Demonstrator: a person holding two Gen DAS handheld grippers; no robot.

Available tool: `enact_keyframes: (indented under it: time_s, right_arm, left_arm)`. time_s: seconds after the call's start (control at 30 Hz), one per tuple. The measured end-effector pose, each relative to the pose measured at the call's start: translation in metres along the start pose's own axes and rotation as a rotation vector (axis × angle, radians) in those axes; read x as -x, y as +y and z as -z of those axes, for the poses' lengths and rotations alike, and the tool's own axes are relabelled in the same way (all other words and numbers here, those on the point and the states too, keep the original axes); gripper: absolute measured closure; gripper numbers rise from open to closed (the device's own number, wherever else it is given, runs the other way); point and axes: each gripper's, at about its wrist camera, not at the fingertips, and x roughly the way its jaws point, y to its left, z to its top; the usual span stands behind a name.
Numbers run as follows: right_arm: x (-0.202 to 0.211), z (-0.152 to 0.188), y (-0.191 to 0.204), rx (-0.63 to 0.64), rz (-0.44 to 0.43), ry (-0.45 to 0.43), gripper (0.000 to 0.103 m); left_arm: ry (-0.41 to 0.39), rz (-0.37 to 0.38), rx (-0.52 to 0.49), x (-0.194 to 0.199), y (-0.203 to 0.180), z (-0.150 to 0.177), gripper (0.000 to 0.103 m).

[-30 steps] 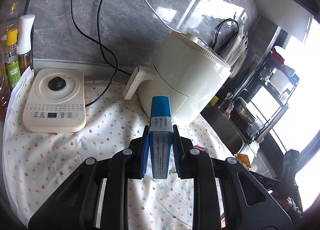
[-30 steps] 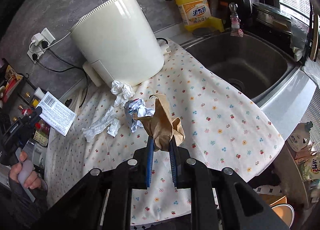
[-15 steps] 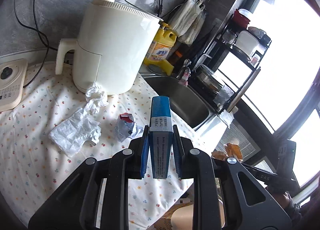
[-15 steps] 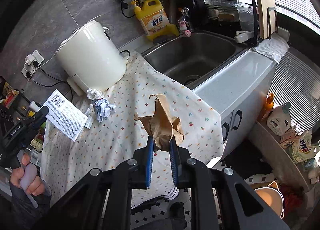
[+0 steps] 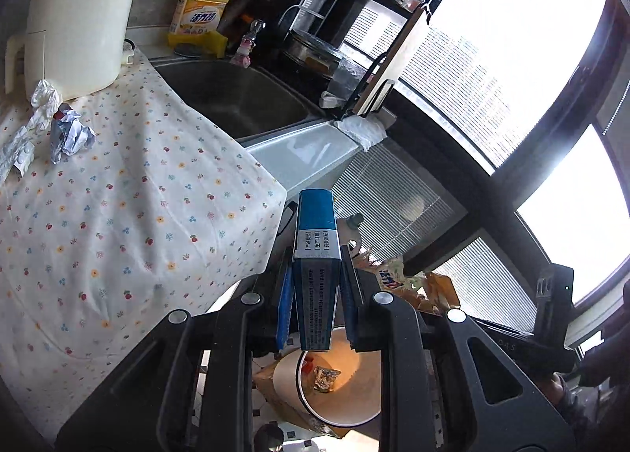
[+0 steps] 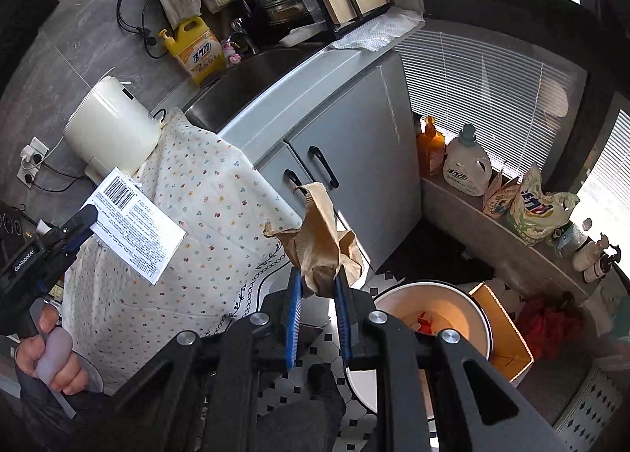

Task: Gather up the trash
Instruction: 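Open the right tool over the bin while the left tool opens, dropping both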

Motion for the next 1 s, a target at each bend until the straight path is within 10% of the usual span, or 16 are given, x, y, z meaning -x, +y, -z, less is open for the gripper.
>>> enact_keyframes:
  time_s: [0.13, 0.37, 0.87, 0.93, 1.0]
  right_arm:
    - [0.004, 0.020, -0.033, -0.025, 0.025, 0.032, 0.082]
    - [0.013, 0.046, -0.071, -0.049, 0.039, 0.050, 0.047]
    - [0.063, 0.069, -0.133, -0.118, 0.132, 0.001, 0.040]
    - [0.067, 0.070, -0.138, -0.125, 0.140, -0.004, 0.040]
    - [0.070, 0.071, -0.141, -0.131, 0.141, -0.007, 0.040]
  left_arm:
    - [0.052, 0.014, -0.010, -0.022, -0.025, 0.024, 0.082]
    - [0.132, 0.035, -0.037, -0.054, -0.061, 0.059, 0.082]
    - [0.313, 0.147, -0.057, -0.120, -0.114, 0.111, 0.080]
    - [0.343, 0.149, -0.049, -0.128, -0.118, 0.116, 0.044]
    - [0.322, 0.146, -0.045, -0.126, -0.120, 0.117, 0.031]
